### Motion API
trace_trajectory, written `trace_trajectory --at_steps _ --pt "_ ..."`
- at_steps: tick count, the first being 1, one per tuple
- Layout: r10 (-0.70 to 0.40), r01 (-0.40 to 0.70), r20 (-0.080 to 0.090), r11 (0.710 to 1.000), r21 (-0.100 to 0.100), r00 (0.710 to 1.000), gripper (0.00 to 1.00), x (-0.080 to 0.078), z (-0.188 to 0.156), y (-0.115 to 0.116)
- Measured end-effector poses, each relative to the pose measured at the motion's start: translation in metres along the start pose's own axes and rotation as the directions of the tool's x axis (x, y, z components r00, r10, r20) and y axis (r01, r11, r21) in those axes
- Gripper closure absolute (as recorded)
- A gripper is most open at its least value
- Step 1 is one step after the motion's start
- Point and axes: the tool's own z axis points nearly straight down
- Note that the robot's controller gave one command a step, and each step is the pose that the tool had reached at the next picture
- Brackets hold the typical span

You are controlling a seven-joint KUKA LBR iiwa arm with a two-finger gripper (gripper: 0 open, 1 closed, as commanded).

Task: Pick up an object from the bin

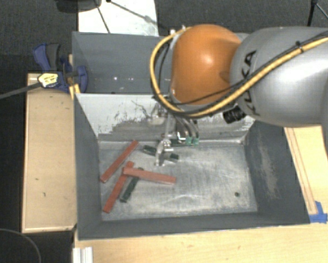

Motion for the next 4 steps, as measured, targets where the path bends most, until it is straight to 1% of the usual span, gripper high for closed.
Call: trace_trajectory --at_steps 1,2,3,4 --pt "0.004 -0.004 0.008 1.0 -0.001 1.0 0.0 -0.002 -0.005 -0.001" --pt "-0.045 0.045 0.013 0.999 -0.001 0.999 0.0 0.015 0.046 0.003" --pt "-0.069 0.069 0.008 0.998 -0.001 0.998 0.0 0.028 0.099 -0.004" --pt "-0.075 0.075 0.013 0.997 -0.002 0.997 1.0 0.006 0.151 -0.016"
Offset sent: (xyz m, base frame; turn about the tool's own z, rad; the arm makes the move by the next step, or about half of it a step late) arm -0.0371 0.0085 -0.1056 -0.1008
